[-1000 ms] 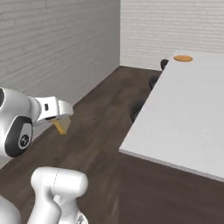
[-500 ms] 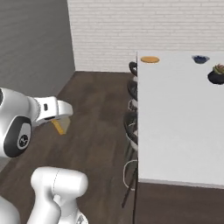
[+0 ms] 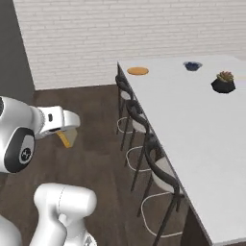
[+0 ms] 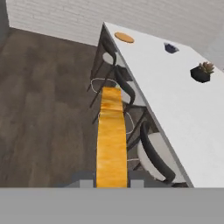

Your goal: Start the toaster. Once the lever pops up, take the bread to the plate on the dining counter.

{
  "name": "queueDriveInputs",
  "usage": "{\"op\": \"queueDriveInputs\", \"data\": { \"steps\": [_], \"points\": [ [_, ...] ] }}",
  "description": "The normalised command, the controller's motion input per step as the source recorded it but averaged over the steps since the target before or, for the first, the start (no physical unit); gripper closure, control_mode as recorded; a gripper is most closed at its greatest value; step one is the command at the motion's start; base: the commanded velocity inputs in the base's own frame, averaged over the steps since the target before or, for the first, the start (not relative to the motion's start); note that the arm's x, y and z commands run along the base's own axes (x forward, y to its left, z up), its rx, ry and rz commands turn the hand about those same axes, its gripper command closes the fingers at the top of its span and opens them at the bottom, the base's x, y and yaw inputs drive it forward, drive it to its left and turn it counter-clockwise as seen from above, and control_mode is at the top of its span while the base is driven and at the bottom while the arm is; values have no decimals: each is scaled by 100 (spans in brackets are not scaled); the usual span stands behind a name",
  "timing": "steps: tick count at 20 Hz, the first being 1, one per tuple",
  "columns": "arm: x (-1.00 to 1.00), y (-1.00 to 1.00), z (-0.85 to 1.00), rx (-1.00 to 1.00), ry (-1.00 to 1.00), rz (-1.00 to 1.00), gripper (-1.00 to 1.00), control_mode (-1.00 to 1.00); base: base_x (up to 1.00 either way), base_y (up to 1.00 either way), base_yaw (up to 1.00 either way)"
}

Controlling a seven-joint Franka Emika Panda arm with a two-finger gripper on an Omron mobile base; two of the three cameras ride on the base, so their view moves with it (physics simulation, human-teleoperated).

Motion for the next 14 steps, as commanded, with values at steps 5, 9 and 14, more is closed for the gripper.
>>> {"op": "queueDriveInputs", "data": {
  "steps": [5, 9, 14],
  "points": [
    [0, 0, 0, 0, 0, 0, 100, 100, 100, 96, -48],
    [0, 0, 0, 0, 0, 0, 100, 100, 100, 93, -48],
    [0, 0, 0, 0, 0, 0, 100, 100, 100, 100, -46]
  ]
}}
